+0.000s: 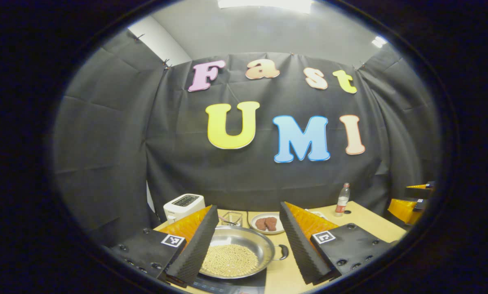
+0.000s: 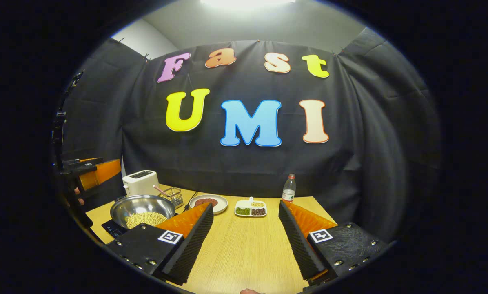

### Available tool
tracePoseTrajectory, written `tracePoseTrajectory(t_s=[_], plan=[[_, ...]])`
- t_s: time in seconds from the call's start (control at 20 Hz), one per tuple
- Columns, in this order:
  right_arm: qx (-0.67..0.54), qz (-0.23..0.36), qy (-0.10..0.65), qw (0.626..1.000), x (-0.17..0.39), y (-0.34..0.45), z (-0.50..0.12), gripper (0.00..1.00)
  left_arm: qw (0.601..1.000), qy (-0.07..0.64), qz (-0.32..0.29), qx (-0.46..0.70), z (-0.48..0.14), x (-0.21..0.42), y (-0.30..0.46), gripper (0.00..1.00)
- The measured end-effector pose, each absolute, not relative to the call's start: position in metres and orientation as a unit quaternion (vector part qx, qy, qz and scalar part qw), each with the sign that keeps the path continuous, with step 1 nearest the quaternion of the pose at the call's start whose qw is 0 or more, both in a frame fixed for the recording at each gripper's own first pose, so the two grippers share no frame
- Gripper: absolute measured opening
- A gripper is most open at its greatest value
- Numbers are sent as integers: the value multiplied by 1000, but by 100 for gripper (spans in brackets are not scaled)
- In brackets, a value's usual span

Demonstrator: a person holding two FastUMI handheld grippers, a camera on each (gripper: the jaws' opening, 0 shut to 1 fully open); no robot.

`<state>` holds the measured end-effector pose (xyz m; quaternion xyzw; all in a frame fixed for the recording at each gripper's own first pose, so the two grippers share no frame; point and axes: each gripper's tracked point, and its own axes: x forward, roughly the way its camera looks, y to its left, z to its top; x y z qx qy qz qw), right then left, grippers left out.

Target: First push the handle of the pot to place it horizontally, then grasp the pot with both hands and set it on the induction cooktop.

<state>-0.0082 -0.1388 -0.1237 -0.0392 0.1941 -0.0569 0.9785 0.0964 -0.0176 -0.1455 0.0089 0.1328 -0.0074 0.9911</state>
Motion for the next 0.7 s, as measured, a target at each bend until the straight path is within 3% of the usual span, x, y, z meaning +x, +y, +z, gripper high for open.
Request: tracePoseTrajectory(t_s=[0.25,0.35,0.4,0.7], plan=[[-24,-42,175,983,-33,-157,-96,97,994,111,-6,14,-90,38,-52,100],[-21,-44,165,985,-39,-158,-85,97,995,102,-10,17,-73,27,-54,98],[-20,-45,158,986,-42,-157,-79,97,995,96,-12,21,-66,24,-54,91],[-11,-54,130,990,-44,-137,-52,97,997,72,-26,15,-41,10,-47,91]])
